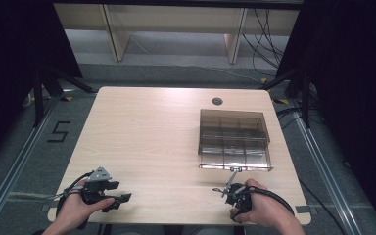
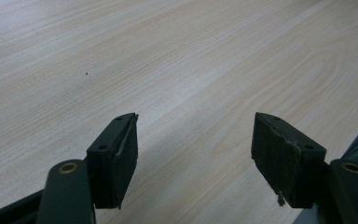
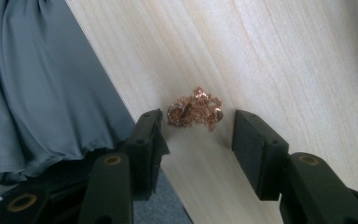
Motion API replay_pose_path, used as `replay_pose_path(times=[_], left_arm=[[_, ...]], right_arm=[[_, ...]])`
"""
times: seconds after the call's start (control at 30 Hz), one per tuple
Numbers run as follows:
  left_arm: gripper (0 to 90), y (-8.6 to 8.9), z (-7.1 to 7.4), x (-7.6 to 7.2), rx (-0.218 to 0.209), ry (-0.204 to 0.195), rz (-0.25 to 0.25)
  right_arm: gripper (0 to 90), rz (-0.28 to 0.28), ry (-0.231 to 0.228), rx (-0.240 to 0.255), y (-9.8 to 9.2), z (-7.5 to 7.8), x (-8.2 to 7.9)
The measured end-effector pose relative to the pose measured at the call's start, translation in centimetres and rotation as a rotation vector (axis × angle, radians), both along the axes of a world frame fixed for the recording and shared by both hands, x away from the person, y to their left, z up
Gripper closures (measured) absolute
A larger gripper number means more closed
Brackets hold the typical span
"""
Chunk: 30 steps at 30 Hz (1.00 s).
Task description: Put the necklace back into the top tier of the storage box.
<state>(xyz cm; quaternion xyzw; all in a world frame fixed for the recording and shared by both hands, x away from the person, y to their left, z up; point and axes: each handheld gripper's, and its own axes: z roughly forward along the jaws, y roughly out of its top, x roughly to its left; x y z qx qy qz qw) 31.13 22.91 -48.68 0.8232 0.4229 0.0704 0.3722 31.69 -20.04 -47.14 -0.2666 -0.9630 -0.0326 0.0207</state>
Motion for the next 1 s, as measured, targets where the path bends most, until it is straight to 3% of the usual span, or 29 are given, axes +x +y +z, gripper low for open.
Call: replay_pose_path(times=[0.3, 0.57, 0.8, 1.0], left_arm=[[31.5, 0.1, 0.0, 0.0, 0.005, -0.009, -0.014], [31.5, 0.1, 0.1, 0.0, 0.006, -0.01, -0.015], [31.5, 0.1, 0.1, 0.0, 0.007, -0.01, -0.017], [31.5, 0.0, 0.1, 0.0, 0.011, -0.009, -0.018]], right_arm=[[57.4, 0.018, -0.024, -0.027, 0.6, -0.2, 0.0], [68.2, 0.044, -0.052, -0.056, 1.0, -0.2, -0.3], [82.2, 0.088, -0.023, -0.06, 1.5, -0.2, -0.4], [83.9, 0.066, 0.009, -0.056, 1.5, -0.2, -0.2]])
